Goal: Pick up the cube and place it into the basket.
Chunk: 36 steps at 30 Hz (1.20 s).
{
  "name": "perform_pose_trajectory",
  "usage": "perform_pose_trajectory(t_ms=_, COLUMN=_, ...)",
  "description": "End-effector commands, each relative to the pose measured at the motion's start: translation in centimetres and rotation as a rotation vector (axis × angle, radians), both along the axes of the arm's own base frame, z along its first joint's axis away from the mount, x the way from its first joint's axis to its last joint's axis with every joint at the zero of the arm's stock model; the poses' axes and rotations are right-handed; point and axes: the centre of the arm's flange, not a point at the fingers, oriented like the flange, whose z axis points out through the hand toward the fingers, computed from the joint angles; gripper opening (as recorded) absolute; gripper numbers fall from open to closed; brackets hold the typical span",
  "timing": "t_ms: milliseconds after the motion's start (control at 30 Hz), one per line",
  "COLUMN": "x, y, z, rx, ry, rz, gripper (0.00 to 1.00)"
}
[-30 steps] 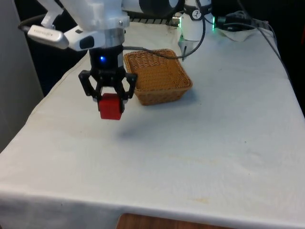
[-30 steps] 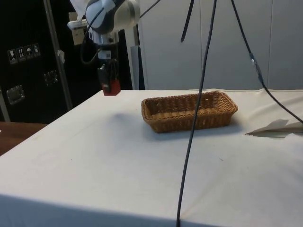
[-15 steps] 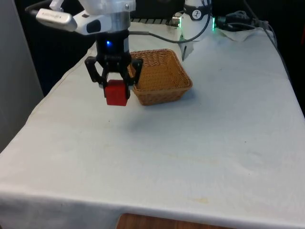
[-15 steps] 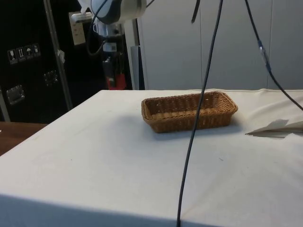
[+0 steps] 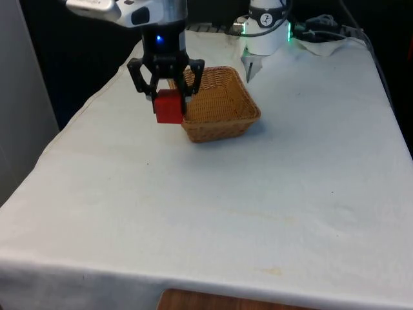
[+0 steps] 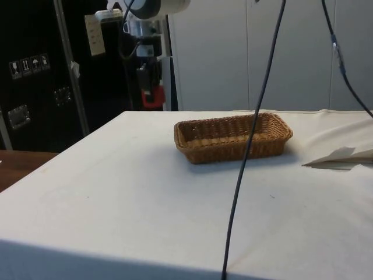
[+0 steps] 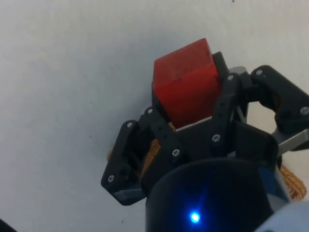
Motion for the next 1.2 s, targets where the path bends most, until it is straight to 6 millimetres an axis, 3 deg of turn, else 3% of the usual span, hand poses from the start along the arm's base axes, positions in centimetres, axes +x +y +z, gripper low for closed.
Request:
perform_pose_trajectory(t_ms=0, x=-0.8, y=0.1, z=0.4, rx=-0.011, ry=-0.007, rz=-0.001, gripper=0.00)
perform_pose_trajectory(t_ms=67, x=-0.5, y=0.1, z=0.2, rx=0.001, ry=0.003, rz=0.001, gripper=0.00)
perform_pose_trajectory(t_ms=867, x=-7.8, y=2.2, z=2.9, rx=0.012, ry=0.032, rz=0.019, gripper=0.00)
perform_pose_trajectory(t_ms=1167, x=-10.7, y=2.4, z=2.3, rx=0.019, ry=0.048, rz=0.028, gripper=0.00)
